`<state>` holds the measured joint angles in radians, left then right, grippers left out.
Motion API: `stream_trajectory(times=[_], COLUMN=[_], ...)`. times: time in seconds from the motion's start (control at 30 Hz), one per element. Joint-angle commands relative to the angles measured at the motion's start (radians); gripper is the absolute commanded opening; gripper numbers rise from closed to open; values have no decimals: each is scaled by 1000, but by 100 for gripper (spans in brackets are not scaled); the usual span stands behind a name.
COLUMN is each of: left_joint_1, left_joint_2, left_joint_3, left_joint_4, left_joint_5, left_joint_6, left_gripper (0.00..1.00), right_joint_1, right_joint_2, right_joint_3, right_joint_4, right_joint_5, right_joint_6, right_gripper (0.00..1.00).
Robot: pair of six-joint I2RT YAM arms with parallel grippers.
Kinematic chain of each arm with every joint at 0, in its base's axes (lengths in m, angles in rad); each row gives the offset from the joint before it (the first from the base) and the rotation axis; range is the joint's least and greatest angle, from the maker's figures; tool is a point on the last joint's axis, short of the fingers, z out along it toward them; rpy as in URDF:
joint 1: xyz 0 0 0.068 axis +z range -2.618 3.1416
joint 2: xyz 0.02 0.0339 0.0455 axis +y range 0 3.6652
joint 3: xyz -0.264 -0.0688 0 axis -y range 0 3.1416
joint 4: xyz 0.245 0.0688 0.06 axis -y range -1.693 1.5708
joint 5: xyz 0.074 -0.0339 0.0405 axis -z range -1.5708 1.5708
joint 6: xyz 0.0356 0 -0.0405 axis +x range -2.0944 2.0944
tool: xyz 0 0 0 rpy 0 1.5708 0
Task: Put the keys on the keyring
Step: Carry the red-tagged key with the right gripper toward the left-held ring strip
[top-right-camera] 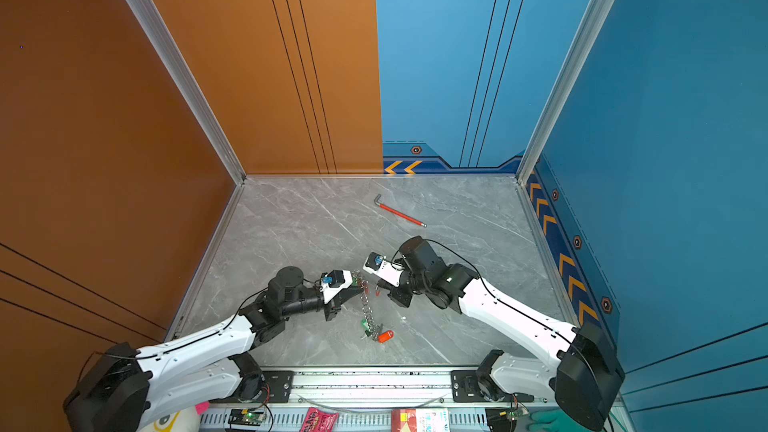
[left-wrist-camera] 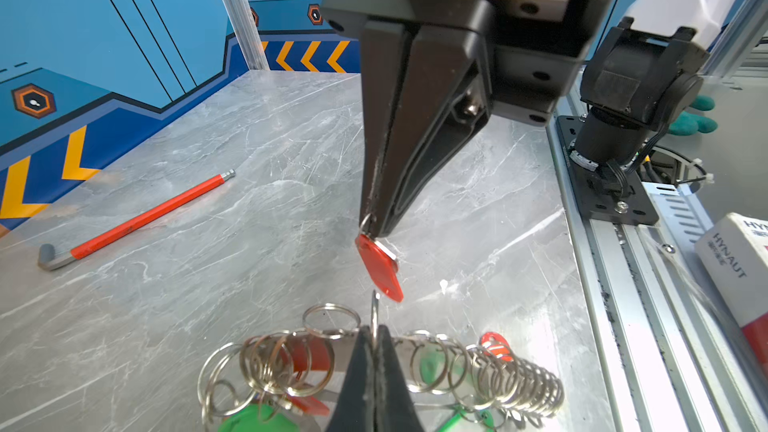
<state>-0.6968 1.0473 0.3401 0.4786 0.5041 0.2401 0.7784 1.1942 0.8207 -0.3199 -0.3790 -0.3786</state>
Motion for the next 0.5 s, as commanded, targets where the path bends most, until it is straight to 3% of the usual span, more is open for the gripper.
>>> stream_trajectory(times=[0.0, 0.47], left_joint_1=[18, 55], left_joint_2=[24, 101], left_joint_3=[17, 58], left_joint_4=[18, 18], left_joint_5=[84, 188], left_joint_6=[1, -47], left_gripper=[0, 0], right_joint_1=[-4, 0], right_joint_2=[-31, -18], right_joint_3=[-54, -100], right_joint_4=[85, 167], right_joint_5=[-72, -65], right_joint_6=[-48, -44], right_gripper=[0, 0])
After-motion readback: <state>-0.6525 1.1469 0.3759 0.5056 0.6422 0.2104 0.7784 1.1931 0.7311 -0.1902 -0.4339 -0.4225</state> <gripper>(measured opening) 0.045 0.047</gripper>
